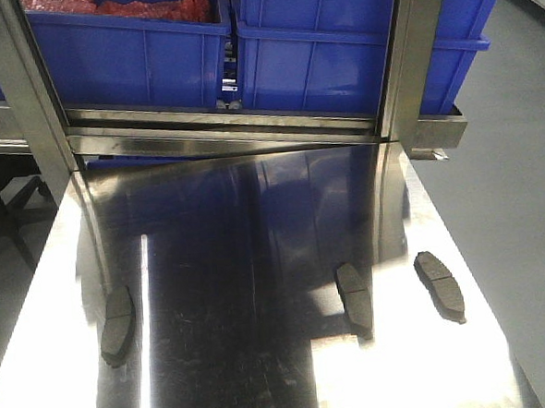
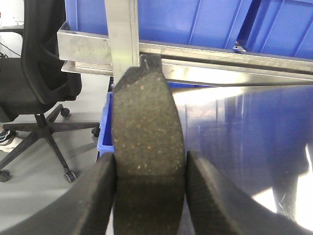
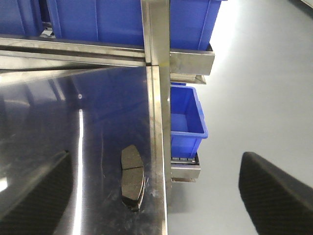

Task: Move and align brake pads A on conveyor
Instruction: 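Lower the right gripper onto the brake pad farthest along the table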

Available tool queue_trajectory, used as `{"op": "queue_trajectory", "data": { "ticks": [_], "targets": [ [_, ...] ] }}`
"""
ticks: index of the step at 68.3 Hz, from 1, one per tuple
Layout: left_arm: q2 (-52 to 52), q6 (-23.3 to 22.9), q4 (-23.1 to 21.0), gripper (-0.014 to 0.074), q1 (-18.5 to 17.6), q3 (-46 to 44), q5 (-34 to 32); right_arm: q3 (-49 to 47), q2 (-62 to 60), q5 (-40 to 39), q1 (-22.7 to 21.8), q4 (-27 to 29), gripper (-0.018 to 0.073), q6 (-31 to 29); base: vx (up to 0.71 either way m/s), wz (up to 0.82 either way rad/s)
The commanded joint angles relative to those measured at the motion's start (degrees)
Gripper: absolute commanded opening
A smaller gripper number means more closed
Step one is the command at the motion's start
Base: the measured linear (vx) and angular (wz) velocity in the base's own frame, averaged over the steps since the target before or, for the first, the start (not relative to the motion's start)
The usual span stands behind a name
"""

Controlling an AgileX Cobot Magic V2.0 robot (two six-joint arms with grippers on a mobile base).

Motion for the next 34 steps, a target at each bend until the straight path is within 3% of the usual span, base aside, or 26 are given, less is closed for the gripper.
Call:
{"op": "queue_trajectory", "data": {
  "ticks": [1, 19, 34],
  "targets": [
    [0.18, -0.09, -0.54, 0.0104, 0.06, -1.58, -5.32, -3.08, 4.01, -4.2, -0.34, -0.51, 0.0724, 0.19, 0.0, 0.0],
    [0.18, -0.09, -0.54, 0.0104, 0.06, -1.58, -5.32, -17.09, 29.75, 7.06, -0.34, 0.94, 0.0694, -1.35, 0.0, 0.0],
    [0.18, -0.09, -0.54, 0.0104, 0.06, -1.58, -5.32, -26.66, 49.7, 10.99, -0.34, 5.91, 0.0627, -9.68, 0.0, 0.0]
  ]
}}
